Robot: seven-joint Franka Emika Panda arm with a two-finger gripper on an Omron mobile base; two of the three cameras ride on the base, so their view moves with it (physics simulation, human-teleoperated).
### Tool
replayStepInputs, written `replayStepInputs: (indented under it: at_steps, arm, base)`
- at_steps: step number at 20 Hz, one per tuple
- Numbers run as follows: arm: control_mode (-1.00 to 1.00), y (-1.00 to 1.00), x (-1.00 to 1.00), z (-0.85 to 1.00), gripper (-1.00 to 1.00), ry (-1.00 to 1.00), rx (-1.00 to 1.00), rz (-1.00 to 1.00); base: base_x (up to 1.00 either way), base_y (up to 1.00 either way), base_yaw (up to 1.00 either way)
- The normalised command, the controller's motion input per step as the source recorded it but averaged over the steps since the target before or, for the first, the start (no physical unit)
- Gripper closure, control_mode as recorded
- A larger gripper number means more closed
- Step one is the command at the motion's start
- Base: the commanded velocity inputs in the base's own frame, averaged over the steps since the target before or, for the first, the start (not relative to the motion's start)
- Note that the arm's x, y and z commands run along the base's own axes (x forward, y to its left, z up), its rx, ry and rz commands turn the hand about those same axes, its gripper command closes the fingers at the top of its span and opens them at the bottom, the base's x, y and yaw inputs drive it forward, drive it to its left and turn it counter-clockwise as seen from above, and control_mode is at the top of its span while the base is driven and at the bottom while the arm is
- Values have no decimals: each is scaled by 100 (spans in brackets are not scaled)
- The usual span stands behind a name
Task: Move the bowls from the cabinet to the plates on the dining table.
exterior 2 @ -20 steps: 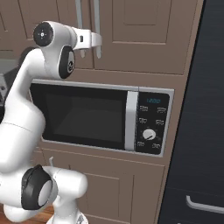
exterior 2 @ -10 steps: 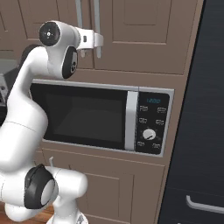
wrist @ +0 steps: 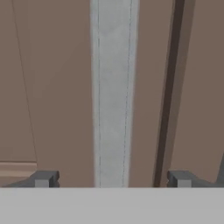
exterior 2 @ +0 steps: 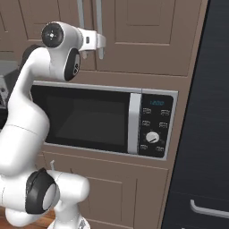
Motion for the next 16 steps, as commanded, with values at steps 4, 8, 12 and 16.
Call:
replayStepInputs:
  at_steps: [4,8,12,16]
  arm:
    - [-100,30,10,-14,100,-3,0,-2]
    - [-100,48,-3,-17,100,-4,-1,-6]
    - [-100,34,-5,-10,100,-1,0,-7]
    - [-100,1,-25,6,100,0,2,-10]
  base:
    - [0,0,0]
    - [0,0,0]
    - [0,0,0]
    - [0,0,0]
